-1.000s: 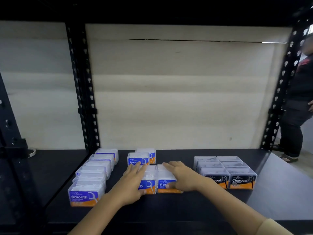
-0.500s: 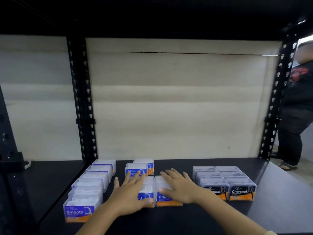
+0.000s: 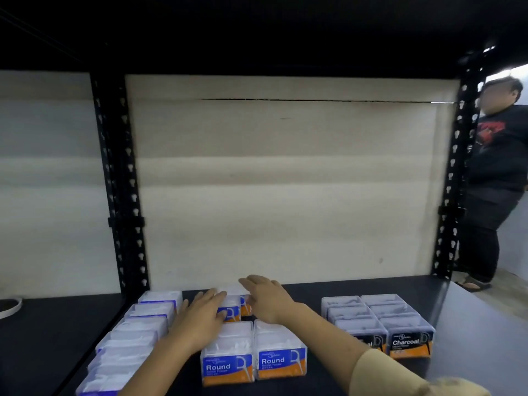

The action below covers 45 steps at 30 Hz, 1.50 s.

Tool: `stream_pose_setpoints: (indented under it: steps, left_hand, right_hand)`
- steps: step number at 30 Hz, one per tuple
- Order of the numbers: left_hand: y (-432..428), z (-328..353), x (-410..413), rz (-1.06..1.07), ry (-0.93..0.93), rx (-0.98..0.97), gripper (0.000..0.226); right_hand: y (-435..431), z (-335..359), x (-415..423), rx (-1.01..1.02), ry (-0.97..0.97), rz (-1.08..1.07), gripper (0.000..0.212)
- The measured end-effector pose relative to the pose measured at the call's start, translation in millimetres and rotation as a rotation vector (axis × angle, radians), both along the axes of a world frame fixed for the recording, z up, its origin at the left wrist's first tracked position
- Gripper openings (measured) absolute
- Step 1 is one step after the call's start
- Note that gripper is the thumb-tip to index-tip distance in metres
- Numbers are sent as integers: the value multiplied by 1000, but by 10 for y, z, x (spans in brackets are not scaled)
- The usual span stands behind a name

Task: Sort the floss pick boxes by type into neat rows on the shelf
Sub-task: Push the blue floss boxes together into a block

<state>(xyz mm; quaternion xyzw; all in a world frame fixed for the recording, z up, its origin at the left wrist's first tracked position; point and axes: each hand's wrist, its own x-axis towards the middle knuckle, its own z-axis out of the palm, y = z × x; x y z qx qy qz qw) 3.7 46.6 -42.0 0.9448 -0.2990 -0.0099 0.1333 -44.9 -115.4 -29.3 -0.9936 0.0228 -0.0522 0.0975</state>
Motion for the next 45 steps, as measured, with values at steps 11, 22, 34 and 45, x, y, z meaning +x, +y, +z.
stream_pose_setpoints:
  steps: [11,22,34,45]
  left_hand:
    - [-21,-51,188,-42,14,-42,46]
    - [-39,14,209,-30,-6,-25,53]
    - [-113,29,212,1,-6,-21,55]
    - [-227,148,36,-81,-5,39,45]
  right_hand:
    - [83,-112,417,-5,93,31,56]
    - [-118,-67,356,7,29,-3,41]
    - [-553,-35,16,35,34,-19,47]
    - [-531,97,-247,23,147,89,46]
